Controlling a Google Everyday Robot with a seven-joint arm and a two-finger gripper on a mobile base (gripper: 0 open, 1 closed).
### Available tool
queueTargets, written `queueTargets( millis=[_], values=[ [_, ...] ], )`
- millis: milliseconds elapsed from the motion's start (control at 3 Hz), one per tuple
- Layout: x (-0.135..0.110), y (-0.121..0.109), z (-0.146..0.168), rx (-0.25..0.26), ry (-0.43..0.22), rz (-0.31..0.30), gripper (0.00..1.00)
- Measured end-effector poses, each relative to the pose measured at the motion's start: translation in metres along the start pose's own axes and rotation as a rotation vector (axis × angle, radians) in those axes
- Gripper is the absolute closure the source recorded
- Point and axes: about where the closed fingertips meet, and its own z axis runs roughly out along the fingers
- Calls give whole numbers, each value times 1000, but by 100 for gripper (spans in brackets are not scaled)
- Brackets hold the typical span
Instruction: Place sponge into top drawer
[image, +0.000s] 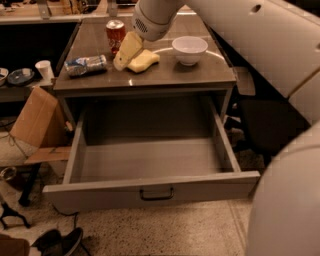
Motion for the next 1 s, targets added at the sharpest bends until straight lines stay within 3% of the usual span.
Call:
queueTargets(
  millis=[333, 1000],
  values=[
    [-21, -1, 38, -11, -21, 52, 0],
    [-19, -5, 41, -4, -31, 71, 0]
  ],
)
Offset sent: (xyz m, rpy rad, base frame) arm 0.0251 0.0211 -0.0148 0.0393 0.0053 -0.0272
